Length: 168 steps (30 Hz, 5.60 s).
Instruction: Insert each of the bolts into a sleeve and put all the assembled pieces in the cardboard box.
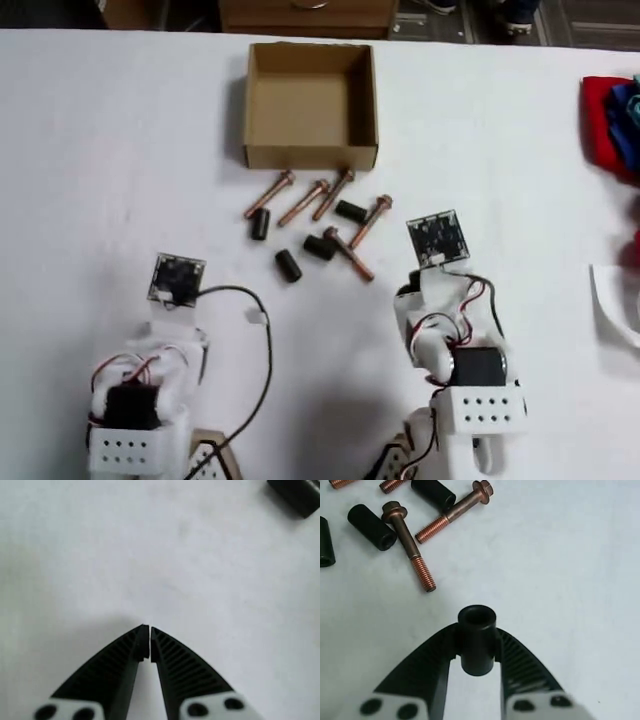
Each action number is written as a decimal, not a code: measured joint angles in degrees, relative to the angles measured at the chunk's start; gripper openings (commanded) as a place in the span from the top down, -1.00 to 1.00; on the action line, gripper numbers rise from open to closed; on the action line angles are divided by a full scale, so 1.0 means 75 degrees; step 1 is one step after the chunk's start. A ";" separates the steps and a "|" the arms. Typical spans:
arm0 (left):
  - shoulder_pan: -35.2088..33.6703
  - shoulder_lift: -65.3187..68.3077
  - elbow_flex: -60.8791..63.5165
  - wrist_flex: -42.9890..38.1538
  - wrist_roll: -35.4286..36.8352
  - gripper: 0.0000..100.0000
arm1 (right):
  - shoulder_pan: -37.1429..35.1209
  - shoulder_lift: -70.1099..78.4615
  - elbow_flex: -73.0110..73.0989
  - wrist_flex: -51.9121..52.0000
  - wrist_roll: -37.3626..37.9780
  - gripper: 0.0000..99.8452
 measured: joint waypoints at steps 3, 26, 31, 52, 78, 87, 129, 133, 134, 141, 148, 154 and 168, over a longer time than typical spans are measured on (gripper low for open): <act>0.0047 0.0000 0.0000 0.0000 -0.0012 0.93 | 0.0082 0.0000 0.0012 0.0000 0.0059 0.96; -0.1594 0.0000 0.0000 -0.4935 -0.2825 0.92 | 0.0129 0.0000 0.1395 -0.2333 -0.0059 0.96; -0.0516 0.0551 0.0000 -0.5708 -0.2555 0.92 | 0.0129 0.0000 0.1336 -0.2379 -0.0164 0.96; 0.0938 1.3128 -0.8615 -0.5368 0.1477 0.91 | -0.0094 0.4911 -0.1453 -0.3974 -0.0481 0.96; 0.1688 1.9681 -1.6152 -0.2286 0.0938 0.68 | 0.0621 0.4958 -0.1465 -0.4032 -0.1032 0.96; 0.1782 2.0771 -1.8403 -0.0363 0.0281 0.93 | 0.0621 0.4958 -0.1465 -0.4032 -0.1032 0.96; 0.2977 1.3527 -1.3339 0.0082 0.2157 0.95 | -0.1043 -0.0727 0.2122 -0.6001 -0.1032 0.96; 0.2989 1.2226 -1.1452 -0.1594 0.2157 0.95 | -0.1172 -0.1078 0.2590 -0.7174 -0.1043 0.96; 0.2989 1.1839 -1.1030 -0.2063 0.2204 0.95 | -0.1184 -0.1090 0.2602 -0.7256 -0.1043 0.96; 0.2989 0.8873 -0.7807 -0.5533 0.4255 0.95 | -0.1536 -0.1102 0.2614 -0.7361 -0.2321 0.96; 0.3095 0.7455 -0.7056 -0.6799 0.4958 0.95 | -0.2133 -0.1078 0.2614 -0.7361 -0.2708 0.96; 0.3845 0.7443 -0.7056 -0.6822 0.4970 0.95 | -0.2626 -0.0176 0.2626 -0.7877 -0.2497 0.96; 0.4091 0.9729 -0.7771 -0.7080 0.4970 0.95 | -0.2696 0.0985 0.2614 -0.9014 -0.2215 0.96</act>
